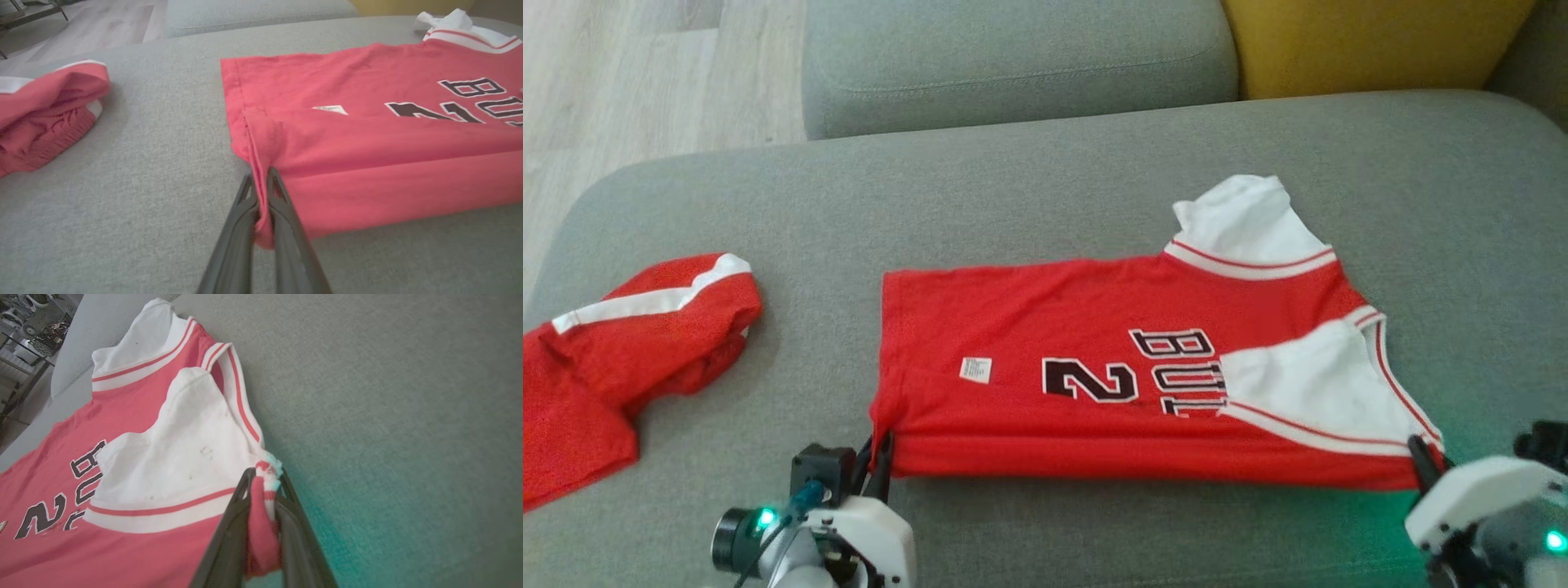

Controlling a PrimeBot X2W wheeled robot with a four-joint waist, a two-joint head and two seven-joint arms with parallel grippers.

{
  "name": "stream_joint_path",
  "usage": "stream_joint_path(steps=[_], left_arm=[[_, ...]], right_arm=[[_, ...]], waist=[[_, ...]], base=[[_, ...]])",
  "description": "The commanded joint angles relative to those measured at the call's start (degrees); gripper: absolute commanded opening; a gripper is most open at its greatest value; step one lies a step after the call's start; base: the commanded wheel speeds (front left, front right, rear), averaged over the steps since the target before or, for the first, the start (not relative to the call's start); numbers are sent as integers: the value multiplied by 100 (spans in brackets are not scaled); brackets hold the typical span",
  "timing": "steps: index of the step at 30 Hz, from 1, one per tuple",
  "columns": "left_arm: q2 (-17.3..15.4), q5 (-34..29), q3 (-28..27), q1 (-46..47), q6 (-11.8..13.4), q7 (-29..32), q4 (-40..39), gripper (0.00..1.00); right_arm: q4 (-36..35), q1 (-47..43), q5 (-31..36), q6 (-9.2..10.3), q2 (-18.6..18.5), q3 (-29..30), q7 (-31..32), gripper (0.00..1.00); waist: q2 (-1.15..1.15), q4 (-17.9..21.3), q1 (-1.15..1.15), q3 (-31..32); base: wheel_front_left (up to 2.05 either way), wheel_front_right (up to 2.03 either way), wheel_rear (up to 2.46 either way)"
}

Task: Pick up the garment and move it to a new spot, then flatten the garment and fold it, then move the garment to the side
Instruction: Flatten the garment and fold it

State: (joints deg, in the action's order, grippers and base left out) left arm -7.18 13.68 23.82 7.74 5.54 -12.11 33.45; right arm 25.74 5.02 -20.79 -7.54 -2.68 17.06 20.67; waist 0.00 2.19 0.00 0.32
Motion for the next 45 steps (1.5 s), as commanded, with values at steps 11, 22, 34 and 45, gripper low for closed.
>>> stream_joint_path(steps=[11, 22, 34, 45], left_arm=[[-141, 200, -334, 80, 235, 121, -698, 100], [-130, 351, -784, 854, 297, -191, -1226, 100], [-509, -154, -429, 2439, 219, 721, 464, 100], [-549, -293, -179, 3105, -18, 514, 1652, 100]], right_arm=[[-1685, -243, -182, 5, -22, 97, -139, 100], [-2130, 539, 326, 5, -21, -659, -1757, 100], [-1897, 1199, 478, 5, -21, -1135, -2051, 100], [-1762, 1234, 429, 5, -21, -1174, -2124, 100]], waist=[[0, 18, 0, -109], [0, 265, 0, -723], [0, 657, 0, -1360], [0, 787, 0, -1452]], base=[[0, 0, 0], [0, 0, 0], [0, 0, 0], [0, 0, 0]])
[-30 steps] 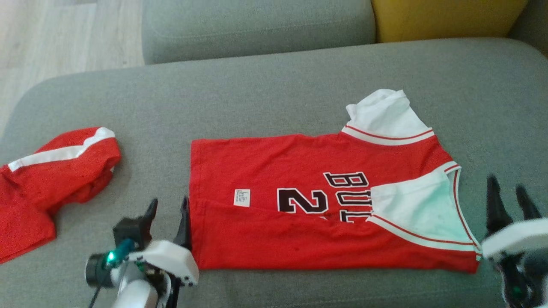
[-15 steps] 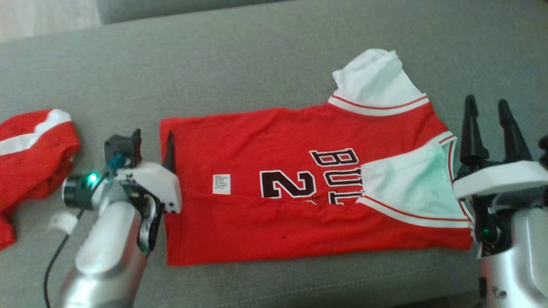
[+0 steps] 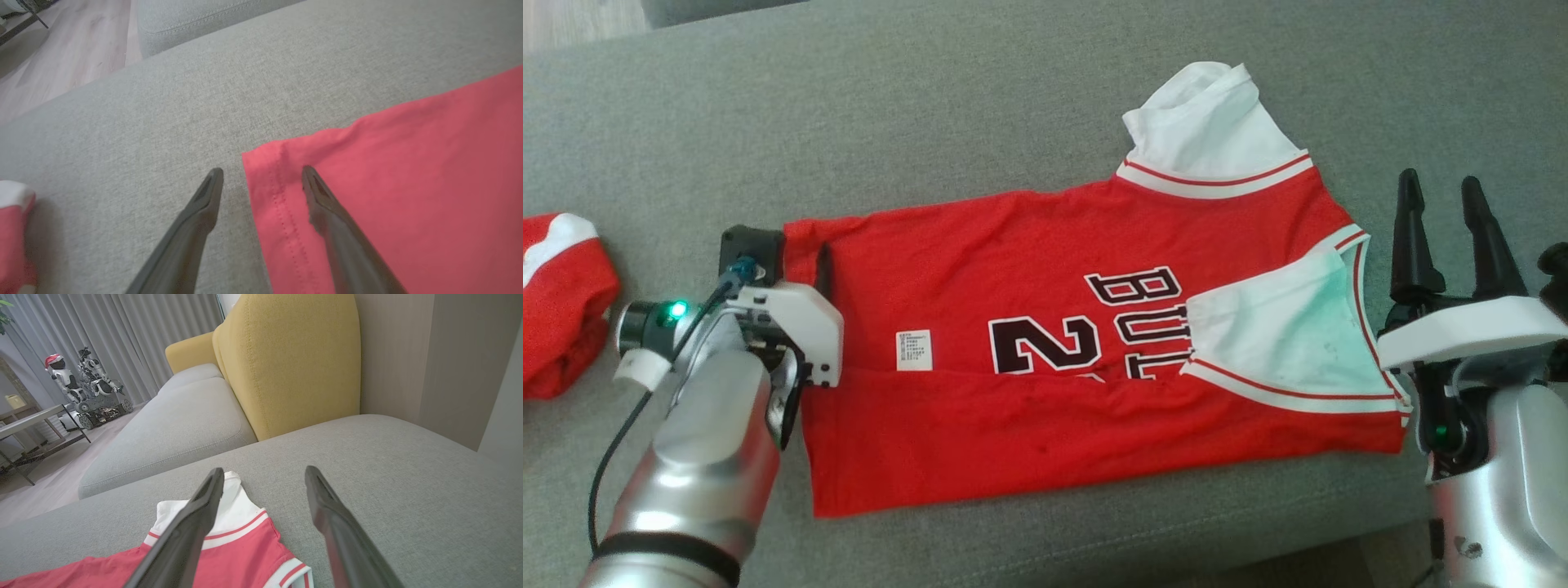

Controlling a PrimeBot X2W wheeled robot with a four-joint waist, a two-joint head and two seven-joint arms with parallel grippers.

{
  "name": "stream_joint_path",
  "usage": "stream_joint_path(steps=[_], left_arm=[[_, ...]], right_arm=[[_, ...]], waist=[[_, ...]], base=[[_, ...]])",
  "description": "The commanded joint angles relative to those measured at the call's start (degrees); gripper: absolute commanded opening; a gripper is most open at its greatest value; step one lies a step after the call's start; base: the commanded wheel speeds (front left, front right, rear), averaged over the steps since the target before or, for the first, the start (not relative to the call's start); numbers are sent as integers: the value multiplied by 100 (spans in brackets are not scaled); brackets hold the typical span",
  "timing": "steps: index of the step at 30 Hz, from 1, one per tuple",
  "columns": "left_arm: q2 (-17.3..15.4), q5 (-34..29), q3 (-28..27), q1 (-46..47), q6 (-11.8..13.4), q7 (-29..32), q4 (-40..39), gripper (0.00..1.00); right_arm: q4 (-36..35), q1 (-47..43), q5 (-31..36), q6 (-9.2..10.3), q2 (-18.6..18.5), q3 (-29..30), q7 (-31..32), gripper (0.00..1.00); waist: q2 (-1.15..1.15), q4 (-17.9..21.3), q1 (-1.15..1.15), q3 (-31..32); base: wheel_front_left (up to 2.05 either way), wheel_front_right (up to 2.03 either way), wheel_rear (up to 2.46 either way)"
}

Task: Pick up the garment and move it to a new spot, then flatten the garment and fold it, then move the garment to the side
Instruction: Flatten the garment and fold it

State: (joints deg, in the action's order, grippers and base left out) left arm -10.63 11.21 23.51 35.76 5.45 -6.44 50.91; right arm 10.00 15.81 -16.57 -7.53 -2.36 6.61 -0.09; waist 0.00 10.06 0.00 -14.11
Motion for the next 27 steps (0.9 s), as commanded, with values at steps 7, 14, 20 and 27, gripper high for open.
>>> stream_joint_path(steps=[7, 14, 20, 27], left_arm=[[-86, -50, 5, 617, -227, -243, 436, 64], [135, 93, -9, 843, -350, -639, 630, 0], [349, 210, -159, 808, -187, -846, -87, 0], [566, 117, 88, 545, -224, -854, -881, 0]], right_arm=[[-221, 212, 40, 4, -63, -107, -7, 100], [-241, 416, 83, 4, -195, -150, 106, 100], [265, 1072, -473, 4, -511, -19, 571, 100], [1729, 2013, -619, 4, -1370, 54, 1362, 100]], waist=[[0, -37, 0, -169], [0, -247, 0, -320], [0, -666, 0, -414], [0, -1304, 0, -608]], base=[[0, 0, 0], [0, 0, 0], [0, 0, 0], [0, 0, 0]])
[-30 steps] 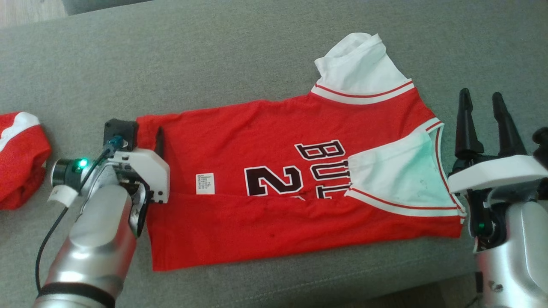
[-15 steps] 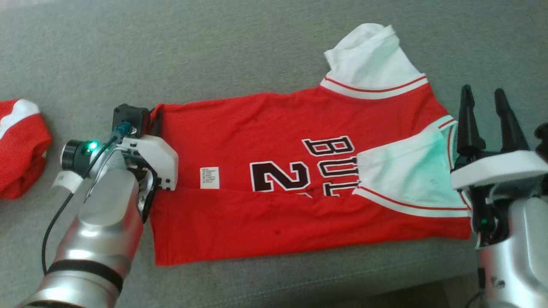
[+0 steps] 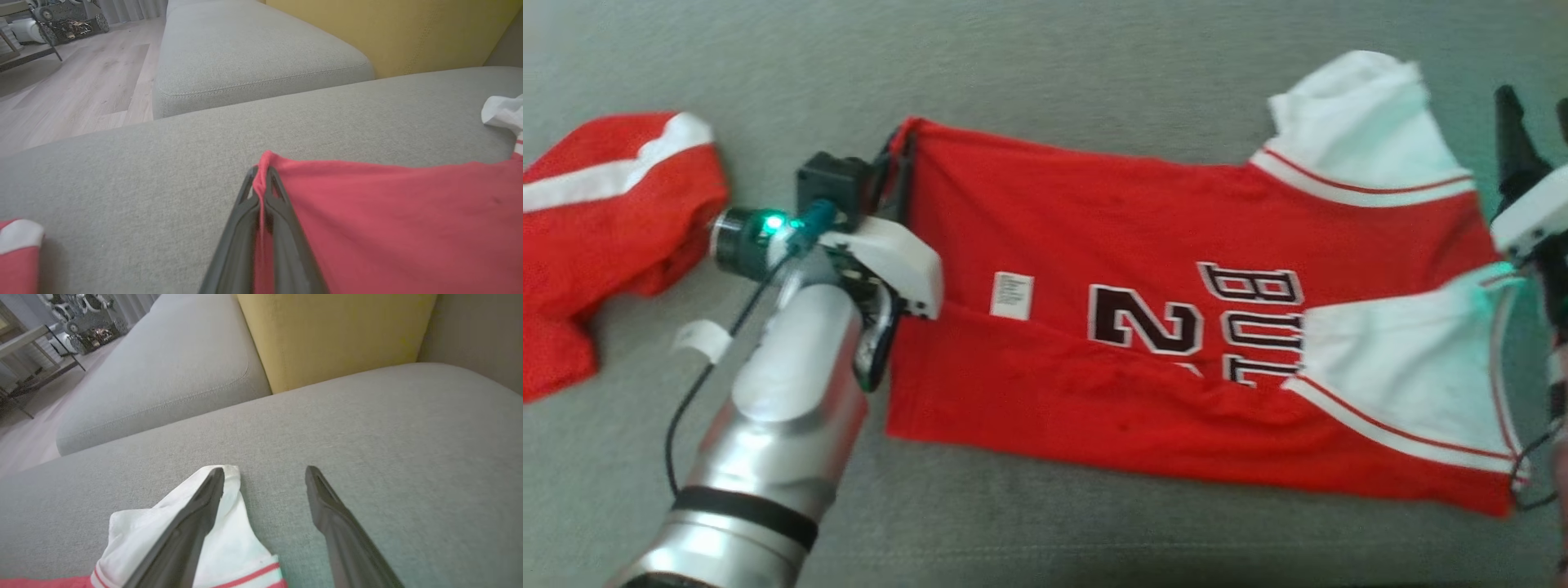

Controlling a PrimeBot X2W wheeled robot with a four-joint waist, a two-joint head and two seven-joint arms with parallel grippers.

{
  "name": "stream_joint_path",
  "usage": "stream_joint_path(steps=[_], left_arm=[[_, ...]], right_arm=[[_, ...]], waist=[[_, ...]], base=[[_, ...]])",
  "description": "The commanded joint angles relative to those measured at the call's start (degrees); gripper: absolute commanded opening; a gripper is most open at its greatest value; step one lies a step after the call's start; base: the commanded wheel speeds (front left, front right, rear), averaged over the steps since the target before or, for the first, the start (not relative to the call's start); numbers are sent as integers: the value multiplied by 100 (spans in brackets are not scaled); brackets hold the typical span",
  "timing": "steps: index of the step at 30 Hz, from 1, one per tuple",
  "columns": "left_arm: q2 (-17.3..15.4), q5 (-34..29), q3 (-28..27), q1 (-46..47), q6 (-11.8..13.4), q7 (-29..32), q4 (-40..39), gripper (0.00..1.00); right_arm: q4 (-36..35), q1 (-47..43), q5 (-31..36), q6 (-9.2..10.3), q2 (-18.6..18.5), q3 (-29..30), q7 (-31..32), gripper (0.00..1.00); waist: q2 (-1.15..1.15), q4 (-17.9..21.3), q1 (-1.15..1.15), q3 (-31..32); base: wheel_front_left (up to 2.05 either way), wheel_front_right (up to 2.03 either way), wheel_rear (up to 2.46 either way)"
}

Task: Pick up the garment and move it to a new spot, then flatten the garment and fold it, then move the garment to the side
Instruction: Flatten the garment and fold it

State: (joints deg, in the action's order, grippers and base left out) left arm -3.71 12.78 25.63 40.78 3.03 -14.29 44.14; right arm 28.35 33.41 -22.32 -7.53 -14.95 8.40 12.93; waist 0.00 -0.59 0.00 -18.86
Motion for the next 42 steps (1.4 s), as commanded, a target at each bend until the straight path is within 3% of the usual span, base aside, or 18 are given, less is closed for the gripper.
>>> stream_joint_path(steps=[1, 5, 10, 22, 23, 24, 37, 42], left_arm=[[-100, -48, -74, 23, 9, -69, -268, 0], [-18, -57, 116, 10, -7, -70, -436, 0], [30, -35, 267, 57, 14, -70, -544, 0], [70, 98, 524, 253, 98, -68, -610, 0], [71, 110, 537, 267, 107, -69, -606, 0], [72, 120, 551, 280, 116, -69, -599, 0], [-63, 301, 401, 525, 200, -70, -265, 0], [-151, 273, 338, 857, 230, -70, -129, 0]], right_arm=[[94, 374, -90, 4, -219, -168, 169, 100], [767, 795, -187, 4, -623, -437, 439, 100], [1267, 1155, -253, 4, -874, -771, 545, 100], [2170, 1873, -519, 4, -1073, -1817, 375, 100], [2234, 1910, -538, 4, -1076, -1866, 345, 44], [2290, 1947, -564, 4, -1083, -1912, 305, 0], [2785, 2373, -437, 4, -1239, -2280, -1149, 0], [3076, 2726, 6, 4, -1312, -2350, -1906, 0]], waist=[[0, -311, 0, -175], [0, -518, 0, -351], [0, -624, 0, -498], [0, -711, 0, -662], [0, -712, 0, -671], [0, -713, 0, -678], [0, -533, 0, -603], [0, -451, 0, -595]], base=[[0, 0, 0], [0, 0, 0], [0, 0, 0], [0, 0, 0], [0, 0, 0], [0, 0, 0], [0, 0, 0], [0, 0, 0]])
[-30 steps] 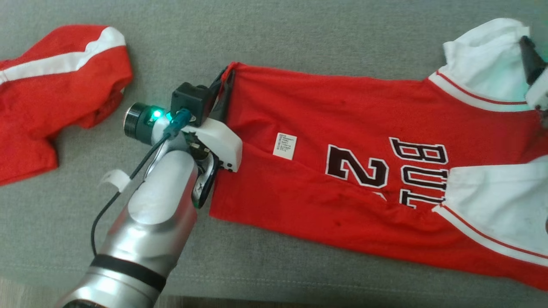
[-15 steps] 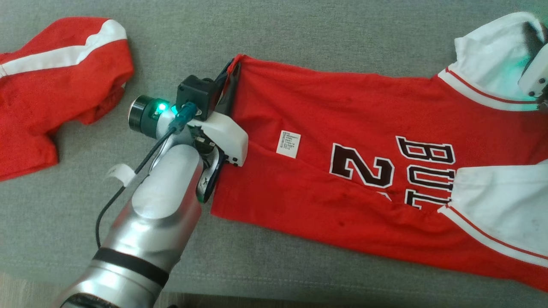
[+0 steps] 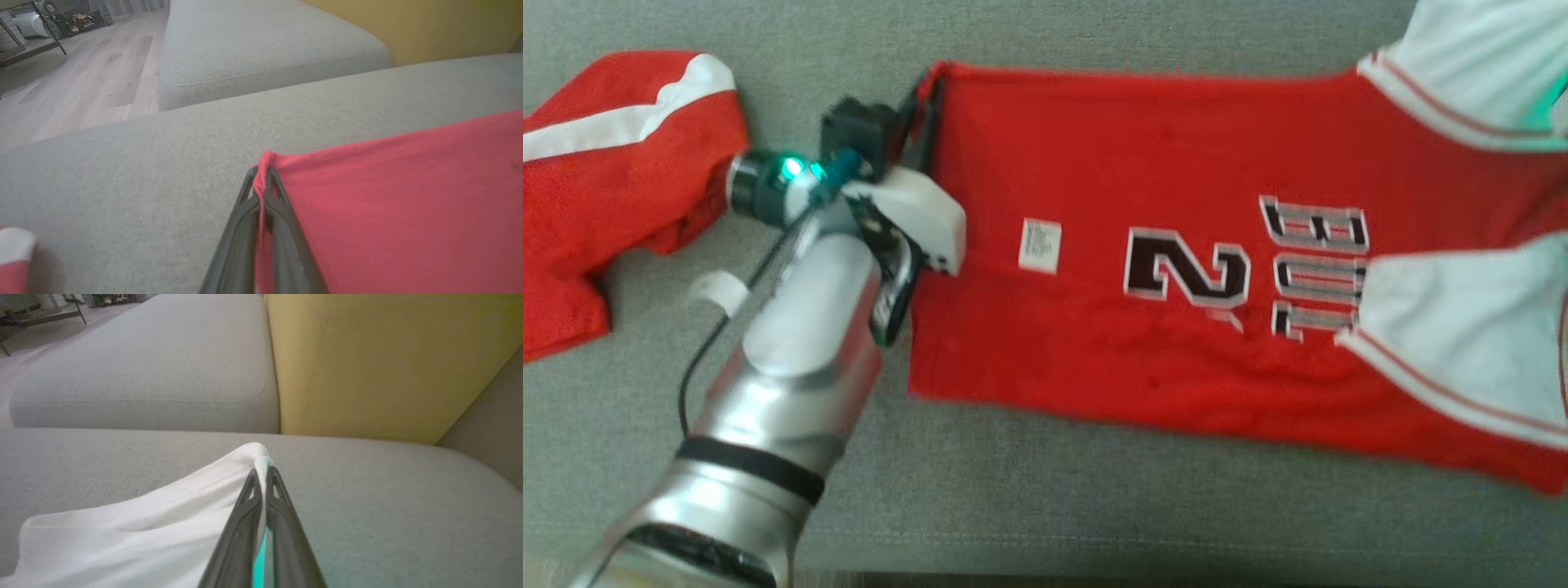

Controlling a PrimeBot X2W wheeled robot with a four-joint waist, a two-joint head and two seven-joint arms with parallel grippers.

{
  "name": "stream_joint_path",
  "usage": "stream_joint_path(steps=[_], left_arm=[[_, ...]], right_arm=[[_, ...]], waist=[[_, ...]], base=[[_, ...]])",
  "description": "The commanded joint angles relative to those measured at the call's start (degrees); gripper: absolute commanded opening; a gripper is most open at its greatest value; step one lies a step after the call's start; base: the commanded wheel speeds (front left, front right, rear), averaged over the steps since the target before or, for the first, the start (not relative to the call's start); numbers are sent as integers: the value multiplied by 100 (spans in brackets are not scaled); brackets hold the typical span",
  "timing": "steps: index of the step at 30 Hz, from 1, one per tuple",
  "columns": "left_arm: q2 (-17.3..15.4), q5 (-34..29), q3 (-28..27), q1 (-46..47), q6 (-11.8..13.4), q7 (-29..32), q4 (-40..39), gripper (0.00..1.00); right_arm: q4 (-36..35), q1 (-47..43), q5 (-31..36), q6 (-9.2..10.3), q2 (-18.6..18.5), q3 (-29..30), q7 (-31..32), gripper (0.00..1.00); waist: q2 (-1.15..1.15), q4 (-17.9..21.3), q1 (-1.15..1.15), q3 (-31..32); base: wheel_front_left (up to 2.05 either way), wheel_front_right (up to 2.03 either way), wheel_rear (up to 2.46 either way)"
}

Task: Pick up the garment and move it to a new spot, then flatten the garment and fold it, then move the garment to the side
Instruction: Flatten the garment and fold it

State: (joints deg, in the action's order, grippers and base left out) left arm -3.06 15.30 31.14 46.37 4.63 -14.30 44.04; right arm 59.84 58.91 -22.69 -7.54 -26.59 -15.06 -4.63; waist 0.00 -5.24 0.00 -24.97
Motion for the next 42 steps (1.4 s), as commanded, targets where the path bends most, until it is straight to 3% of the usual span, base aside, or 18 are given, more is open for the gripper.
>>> stream_joint_path(steps=[1, 10, 16, 23, 30, 42], left_arm=[[-225, 27, -230, 362, 69, -69, -61, 0], [-222, 45, -200, 503, -65, -69, 351, 0], [-350, -58, -61, 123, -196, -70, 275, 0], [-661, -140, 125, -518, -278, -62, 108, 0], [-932, -178, 336, -1167, -306, 137, -247, 0], [-1296, -202, 671, -1982, -349, 658, -973, 0]], right_arm=[[31, 244, 89, 5, -109, 30, -253, 0], [363, 290, -82, 5, 300, -10, -683, 0], [-136, -383, -731, 5, 388, -389, -561, 0], [-1268, -1609, -1701, 5, -1, -884, 152, 0], [-2518, -2787, -2259, 5, -573, -1114, 986, 0], [-3978, -4229, -2611, 5, -1057, -729, 2385, 0]], waist=[[0, 27, 0, 31], [0, 162, 0, 334], [0, 298, 0, 775], [0, 450, 0, 1360], [0, 561, 0, 1795], [0, 683, 0, 2059]], base=[[0, 0, 0], [0, 0, 0], [0, 0, 0], [0, 0, 0], [0, 0, 0], [0, 0, 0]])
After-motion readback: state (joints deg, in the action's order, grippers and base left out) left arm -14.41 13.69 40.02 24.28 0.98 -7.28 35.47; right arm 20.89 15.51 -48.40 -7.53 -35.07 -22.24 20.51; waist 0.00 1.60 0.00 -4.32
